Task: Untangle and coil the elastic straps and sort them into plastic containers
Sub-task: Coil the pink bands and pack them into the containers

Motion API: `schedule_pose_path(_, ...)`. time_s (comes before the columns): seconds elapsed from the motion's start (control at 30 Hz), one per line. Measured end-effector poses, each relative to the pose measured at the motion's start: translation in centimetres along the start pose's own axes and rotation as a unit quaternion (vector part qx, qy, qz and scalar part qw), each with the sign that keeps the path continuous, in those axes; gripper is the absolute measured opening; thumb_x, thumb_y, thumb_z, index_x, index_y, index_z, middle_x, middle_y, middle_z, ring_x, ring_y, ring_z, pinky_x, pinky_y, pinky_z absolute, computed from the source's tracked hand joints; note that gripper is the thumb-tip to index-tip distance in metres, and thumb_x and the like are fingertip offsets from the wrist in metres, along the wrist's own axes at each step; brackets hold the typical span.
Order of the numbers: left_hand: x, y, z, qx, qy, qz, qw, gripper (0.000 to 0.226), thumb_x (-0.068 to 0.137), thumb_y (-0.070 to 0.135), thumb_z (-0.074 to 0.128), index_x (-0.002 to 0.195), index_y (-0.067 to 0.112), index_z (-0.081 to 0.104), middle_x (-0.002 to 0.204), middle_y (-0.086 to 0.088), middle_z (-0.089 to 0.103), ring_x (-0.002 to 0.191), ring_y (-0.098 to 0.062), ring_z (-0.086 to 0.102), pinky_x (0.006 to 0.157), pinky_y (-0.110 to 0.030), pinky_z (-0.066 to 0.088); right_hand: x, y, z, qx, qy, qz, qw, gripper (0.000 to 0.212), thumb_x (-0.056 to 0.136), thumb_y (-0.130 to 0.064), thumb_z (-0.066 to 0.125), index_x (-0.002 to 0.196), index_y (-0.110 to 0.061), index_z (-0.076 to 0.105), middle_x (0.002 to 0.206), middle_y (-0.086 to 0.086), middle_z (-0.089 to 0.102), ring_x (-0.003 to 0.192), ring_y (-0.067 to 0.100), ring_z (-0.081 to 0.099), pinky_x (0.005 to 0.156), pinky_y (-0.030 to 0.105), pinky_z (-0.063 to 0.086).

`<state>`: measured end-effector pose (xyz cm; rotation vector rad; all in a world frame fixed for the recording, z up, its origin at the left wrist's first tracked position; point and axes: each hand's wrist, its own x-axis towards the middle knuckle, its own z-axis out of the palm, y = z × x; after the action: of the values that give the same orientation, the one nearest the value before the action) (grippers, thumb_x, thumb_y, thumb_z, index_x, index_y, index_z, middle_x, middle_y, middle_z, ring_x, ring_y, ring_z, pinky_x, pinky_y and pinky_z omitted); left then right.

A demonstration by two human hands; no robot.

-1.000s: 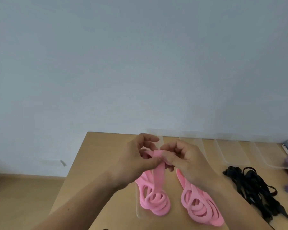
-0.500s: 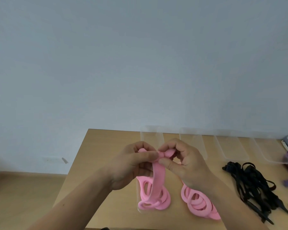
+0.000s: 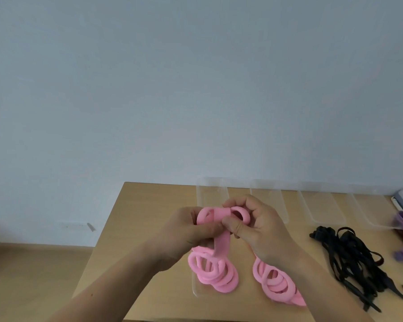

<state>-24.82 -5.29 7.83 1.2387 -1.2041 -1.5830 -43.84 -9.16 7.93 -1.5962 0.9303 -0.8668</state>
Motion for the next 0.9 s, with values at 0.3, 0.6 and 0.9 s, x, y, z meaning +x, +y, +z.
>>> schedule_pose_path(0.3,-0.38,0.39,0.15,-0.028,0.013,-0.002,1.000,0.036,0.083,0.016,0.071,0.110,-0.006,0.059,0.101,-0.025,0.071,0.092,-0.040,0.070,0.076,-0.045,0.059,-0.08,-0.19,0.32,-0.029,0.011,-0.038,0.999,0.038,0.084,-0.003,0.072,0.094,-0.039,0.066,0.088,-0.014,0.069,0.081,0.007,0.064,0.076,0.029,0.054)
schedule_pose_path(0.6,0.08,0.79,0.08,-0.095,0.008,-0.016,0.995,0.039,0.080,0.031,0.076,0.094,-0.001,0.058,0.087,-0.022,0.069,0.083,-0.036,0.070,0.072,-0.041,0.057,-0.14,-0.22,0.18,-0.040,-0.004,-0.056,0.998,0.029,0.079,-0.004,0.076,0.092,-0.029,0.068,0.085,-0.006,0.068,0.079,0.018,0.064,0.073,0.032,0.057)
schedule_pose_path(0.9,0.48,0.68,-0.35,-0.093,0.028,0.037,0.995,0.040,0.078,0.008,0.080,0.108,-0.002,0.057,0.098,-0.024,0.072,0.086,-0.035,0.072,0.070,-0.030,0.056,0.58,0.34,-0.08,0.049,-0.019,0.037,0.998,0.014,0.089,-0.014,0.070,0.103,-0.016,0.068,0.076,-0.004,0.069,0.067,0.011,0.064,0.063,0.025,0.052)
